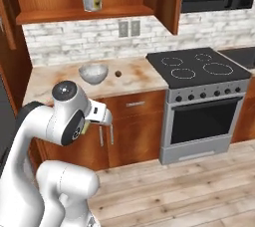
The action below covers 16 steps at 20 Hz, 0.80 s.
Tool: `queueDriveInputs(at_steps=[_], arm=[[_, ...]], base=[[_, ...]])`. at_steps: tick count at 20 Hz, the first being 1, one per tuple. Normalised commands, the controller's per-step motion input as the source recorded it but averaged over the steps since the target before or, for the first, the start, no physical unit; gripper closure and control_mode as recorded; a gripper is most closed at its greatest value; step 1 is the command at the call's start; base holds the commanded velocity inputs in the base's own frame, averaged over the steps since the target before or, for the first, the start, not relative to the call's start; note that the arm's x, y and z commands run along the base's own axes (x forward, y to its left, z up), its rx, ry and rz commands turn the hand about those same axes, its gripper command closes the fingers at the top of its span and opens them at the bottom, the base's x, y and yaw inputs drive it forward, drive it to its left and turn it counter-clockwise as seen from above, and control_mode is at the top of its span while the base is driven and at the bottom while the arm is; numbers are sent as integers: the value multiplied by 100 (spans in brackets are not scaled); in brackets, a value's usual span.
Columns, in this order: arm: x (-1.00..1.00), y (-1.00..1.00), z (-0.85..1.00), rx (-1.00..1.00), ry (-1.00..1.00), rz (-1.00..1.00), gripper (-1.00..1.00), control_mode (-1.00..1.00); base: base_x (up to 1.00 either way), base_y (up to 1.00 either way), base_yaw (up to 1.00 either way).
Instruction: Pick the egg and butter from the fridge and place them by the bowl for mixing.
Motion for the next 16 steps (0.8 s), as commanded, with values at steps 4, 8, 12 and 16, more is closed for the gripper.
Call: queueDriveInputs(at_steps=[4, 8, 12, 16], arm=[[0, 0, 0, 0, 0, 0, 100, 100], [0, 0, 0, 0, 0, 0, 100, 100], [0, 0, 0, 0, 0, 0, 100, 100], [0, 0, 0, 0, 0, 0, 100, 100]], base=[[67, -31, 21], [63, -35, 18], [64, -29, 25], [63, -20, 37]])
